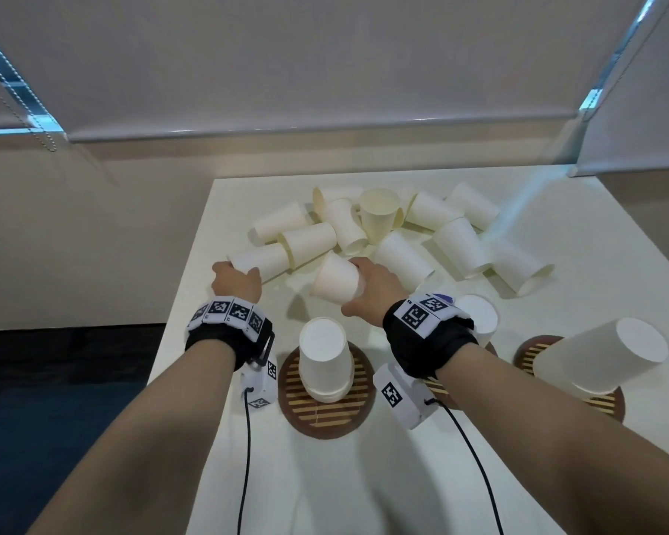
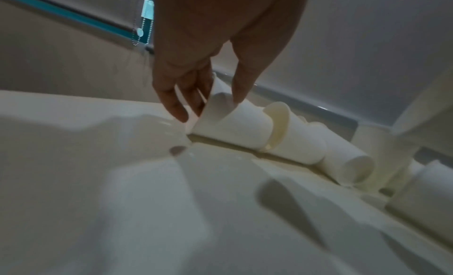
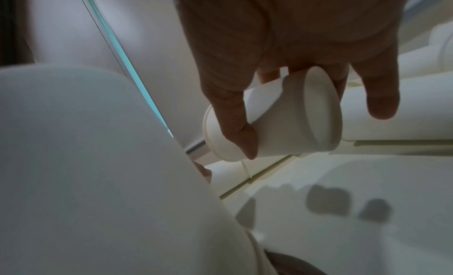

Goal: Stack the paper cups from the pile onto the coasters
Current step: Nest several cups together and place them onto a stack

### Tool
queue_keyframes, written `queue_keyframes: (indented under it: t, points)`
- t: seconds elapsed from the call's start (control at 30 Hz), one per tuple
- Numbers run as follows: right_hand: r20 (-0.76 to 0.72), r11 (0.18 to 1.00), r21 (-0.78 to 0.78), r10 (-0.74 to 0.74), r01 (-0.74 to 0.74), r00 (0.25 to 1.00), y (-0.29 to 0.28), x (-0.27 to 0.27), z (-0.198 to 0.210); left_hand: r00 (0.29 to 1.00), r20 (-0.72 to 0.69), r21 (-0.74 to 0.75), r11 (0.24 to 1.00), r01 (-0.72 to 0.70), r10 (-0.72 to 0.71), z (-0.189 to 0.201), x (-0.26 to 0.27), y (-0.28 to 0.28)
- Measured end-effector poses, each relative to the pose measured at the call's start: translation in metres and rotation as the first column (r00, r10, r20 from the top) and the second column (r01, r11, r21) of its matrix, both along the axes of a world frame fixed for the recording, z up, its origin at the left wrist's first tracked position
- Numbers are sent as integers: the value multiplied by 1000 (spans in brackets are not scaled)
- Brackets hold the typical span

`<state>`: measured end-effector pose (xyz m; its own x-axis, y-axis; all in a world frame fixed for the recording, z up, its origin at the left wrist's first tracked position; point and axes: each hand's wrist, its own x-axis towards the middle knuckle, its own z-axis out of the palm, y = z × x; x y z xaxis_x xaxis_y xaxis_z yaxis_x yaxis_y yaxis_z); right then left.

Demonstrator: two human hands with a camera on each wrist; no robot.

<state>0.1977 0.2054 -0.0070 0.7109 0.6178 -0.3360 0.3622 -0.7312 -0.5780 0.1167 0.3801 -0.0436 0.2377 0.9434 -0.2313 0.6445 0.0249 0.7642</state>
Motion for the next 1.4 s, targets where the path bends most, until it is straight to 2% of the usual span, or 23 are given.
queue_keyframes:
  t: [0.13, 0.3, 0.4, 0.53, 0.63, 0.73, 0.83, 1.0, 1.1, 1.17, 1.3, 1.4]
  points:
    - [22, 1000, 11, 6, -6, 1000, -5, 2, 7, 993, 115, 97, 995, 14, -25, 14, -4, -4]
    - [12, 989, 142, 27, -28, 1000, -14, 0, 24, 934, 282, 234, 960, 156, -220, 44, -11, -27]
    - [4, 954, 299, -4, 3, 1000, -19, -5, 38, 867, 376, 132, 945, 298, -326, 57, -10, -43]
    - [75, 885, 465, -43, 3, 996, -26, -14, 58, 773, 480, -67, 861, 504, -414, 79, -14, -65]
    - [204, 834, 550, -73, -52, 976, -35, -27, 79, 772, 432, -97, 827, 553, -466, 93, -21, -75]
    - [322, 817, 557, -47, -149, 945, -44, -48, 97, 764, 291, -75, 783, 618, -576, 100, -31, -81]
    - [359, 876, 434, 44, -209, 932, -48, -68, 100, 761, 142, -69, 761, 645, -633, 96, -42, -79]
    - [247, 955, 227, 134, -192, 960, -45, -82, 78, 789, -1, -100, 785, 611, -615, 80, -50, -78]
    - [257, 951, 19, 293, -308, 921, -39, -87, 55, 783, -57, -141, 781, 608, -619, 68, -48, -77]
    - [240, 938, -59, 345, -341, 908, -39, -89, 41, 789, -75, -163, 788, 594, -610, 58, -45, -73]
    - [194, 961, 3, 272, -278, 942, -43, -85, 34, 837, -36, -88, 836, 541, -545, 45, -34, -57]
    - [156, 986, 112, 106, -124, 982, -36, -67, 40, 825, 30, -63, 822, 566, -565, 37, -18, -43]
